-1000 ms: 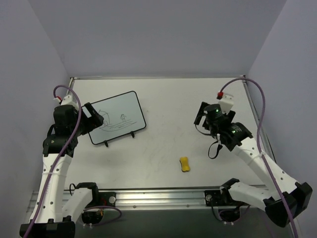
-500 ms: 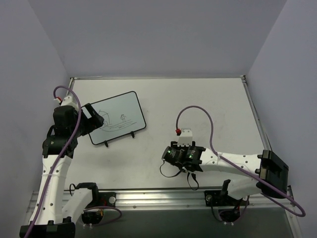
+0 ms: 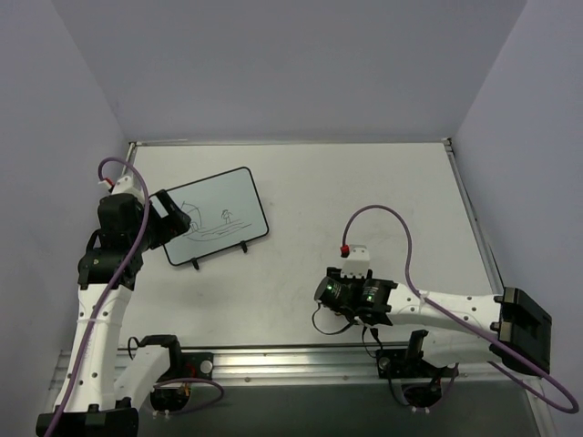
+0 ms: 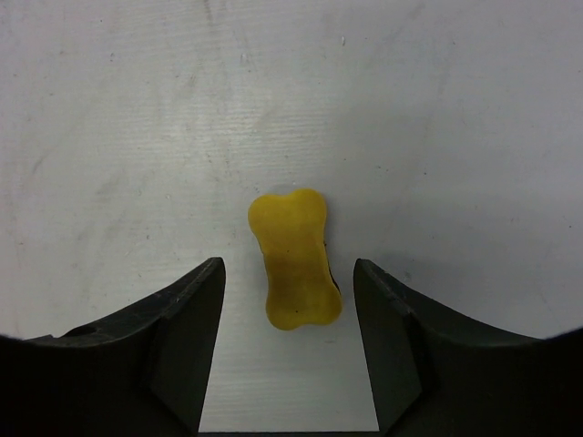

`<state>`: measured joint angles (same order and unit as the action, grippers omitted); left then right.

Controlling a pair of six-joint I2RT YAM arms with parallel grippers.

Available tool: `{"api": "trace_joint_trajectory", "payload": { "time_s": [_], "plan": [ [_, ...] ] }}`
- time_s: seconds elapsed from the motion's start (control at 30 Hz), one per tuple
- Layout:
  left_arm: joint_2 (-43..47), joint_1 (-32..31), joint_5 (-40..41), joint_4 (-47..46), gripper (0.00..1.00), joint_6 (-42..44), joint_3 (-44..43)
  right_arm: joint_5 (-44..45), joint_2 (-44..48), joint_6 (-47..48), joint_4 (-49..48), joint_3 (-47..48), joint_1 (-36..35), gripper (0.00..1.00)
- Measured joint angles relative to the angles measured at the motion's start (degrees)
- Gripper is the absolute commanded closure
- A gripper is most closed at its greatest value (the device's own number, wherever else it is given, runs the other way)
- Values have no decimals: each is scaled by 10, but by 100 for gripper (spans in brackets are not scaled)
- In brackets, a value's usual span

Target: Erase the whiteboard

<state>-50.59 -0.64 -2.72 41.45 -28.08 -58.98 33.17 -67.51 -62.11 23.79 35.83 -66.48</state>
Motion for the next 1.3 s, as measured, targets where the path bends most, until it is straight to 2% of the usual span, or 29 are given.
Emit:
{"api": "trace_joint_trajectory", "payload": {
  "time_s": [0.43,0.77,1.3],
  "plan": [
    [0,0,8,1,6,0,0,-29,-37,9,-59,-31,4,51],
    [3,0,9,1,6,0,0,-65,-49,37,-91,-42,65,53],
    [3,0,10,1,6,0,0,-95,-49,52,-99,-46,68,56]
  ]
}}
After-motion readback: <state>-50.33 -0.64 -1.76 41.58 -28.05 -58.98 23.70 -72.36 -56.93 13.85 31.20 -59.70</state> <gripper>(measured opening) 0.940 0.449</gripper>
